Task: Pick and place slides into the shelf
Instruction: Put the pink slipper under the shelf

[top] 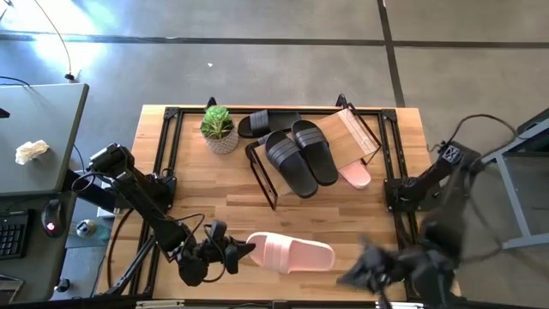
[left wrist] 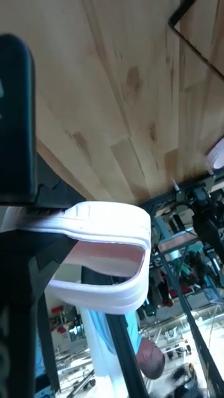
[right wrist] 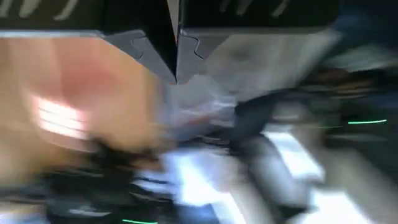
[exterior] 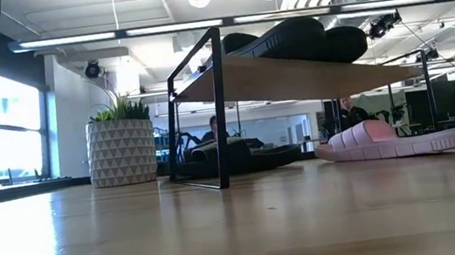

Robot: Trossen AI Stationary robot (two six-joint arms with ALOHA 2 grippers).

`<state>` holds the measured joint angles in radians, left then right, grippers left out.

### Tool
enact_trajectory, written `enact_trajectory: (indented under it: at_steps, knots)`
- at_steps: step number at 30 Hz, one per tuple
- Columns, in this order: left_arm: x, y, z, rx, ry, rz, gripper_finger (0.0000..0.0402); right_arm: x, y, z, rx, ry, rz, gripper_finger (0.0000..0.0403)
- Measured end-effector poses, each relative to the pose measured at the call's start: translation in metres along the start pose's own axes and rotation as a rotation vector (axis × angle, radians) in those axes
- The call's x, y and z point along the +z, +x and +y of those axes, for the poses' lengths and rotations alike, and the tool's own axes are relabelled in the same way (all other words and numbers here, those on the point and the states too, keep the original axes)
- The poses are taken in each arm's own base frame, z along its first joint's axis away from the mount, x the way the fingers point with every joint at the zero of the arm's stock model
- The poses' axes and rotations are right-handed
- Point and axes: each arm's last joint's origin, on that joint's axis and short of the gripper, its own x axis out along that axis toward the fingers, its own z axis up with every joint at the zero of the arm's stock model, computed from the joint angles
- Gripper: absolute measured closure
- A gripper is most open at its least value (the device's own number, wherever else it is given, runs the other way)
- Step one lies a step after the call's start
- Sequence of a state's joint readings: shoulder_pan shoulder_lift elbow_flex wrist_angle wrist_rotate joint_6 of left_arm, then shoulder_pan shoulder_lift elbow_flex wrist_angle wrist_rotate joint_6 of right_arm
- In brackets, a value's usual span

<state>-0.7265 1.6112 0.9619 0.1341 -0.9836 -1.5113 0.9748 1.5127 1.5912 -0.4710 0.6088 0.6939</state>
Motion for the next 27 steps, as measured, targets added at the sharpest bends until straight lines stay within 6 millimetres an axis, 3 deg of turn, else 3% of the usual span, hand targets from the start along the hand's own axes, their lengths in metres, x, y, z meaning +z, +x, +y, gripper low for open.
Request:
enact_trajectory:
  at_steps: [4, 9, 14, 17, 22, 27]
  knots:
    - [0.0, 0.0, 0.0, 0.0, -0.001, -0.001, 0.0385, 0.022, 0.032, -0.011, 0.447, -0.071, -0.226, 0.0403]
    - [0.0, 0.0, 0.0, -0.001, -0.005, -0.001, 0.0383, 0.066, 0.047, -0.069, 0.478, -0.182, -0.318, 0.0403]
    - [0.0, 0.0, 0.0, -0.004, -0.009, -0.003, 0.0384, 0.122, 0.015, -0.134, 0.417, -0.229, -0.42, 0.0403]
    - [0.0, 0.0, -0.002, -0.013, -0.018, -0.008, 0.0383, 0.134, -0.013, -0.163, 0.265, -0.209, -0.401, 0.0403]
    - [0.001, 0.0, -0.004, -0.027, -0.011, -0.025, 0.0385, 0.118, -0.057, -0.18, -0.097, -0.014, -0.275, 0.0403]
    - [0.001, 0.0, -0.004, -0.026, -0.006, -0.049, 0.0383, 0.061, -0.08, -0.172, -0.13, 0.273, -0.217, 0.0403]
